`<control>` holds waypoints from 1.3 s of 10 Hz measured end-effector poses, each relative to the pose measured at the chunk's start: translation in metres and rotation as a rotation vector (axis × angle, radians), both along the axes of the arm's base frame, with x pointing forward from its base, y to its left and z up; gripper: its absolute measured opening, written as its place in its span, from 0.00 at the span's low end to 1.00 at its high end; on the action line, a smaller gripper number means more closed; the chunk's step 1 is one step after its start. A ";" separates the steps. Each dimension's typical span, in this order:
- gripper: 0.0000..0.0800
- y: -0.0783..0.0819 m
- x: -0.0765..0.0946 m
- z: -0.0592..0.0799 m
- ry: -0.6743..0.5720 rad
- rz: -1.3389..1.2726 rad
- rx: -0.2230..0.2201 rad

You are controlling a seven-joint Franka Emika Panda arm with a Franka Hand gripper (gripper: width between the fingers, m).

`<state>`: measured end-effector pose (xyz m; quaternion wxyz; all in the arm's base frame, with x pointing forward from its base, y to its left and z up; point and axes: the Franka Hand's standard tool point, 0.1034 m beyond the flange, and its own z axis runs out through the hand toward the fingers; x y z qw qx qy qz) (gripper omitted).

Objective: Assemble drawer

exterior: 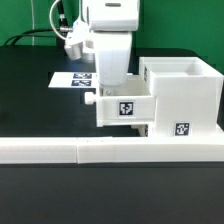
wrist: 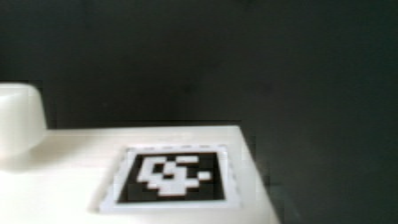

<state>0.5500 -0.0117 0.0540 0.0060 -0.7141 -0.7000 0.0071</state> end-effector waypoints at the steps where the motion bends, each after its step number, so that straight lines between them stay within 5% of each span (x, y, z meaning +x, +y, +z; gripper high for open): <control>1: 0.06 0.000 0.000 0.000 0.000 -0.001 0.000; 13: 0.06 0.020 0.002 0.001 -0.011 0.045 -0.001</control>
Offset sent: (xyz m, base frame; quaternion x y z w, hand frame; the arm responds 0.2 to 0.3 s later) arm 0.0000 0.0000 0.0000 0.0000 0.0000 0.0000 1.0000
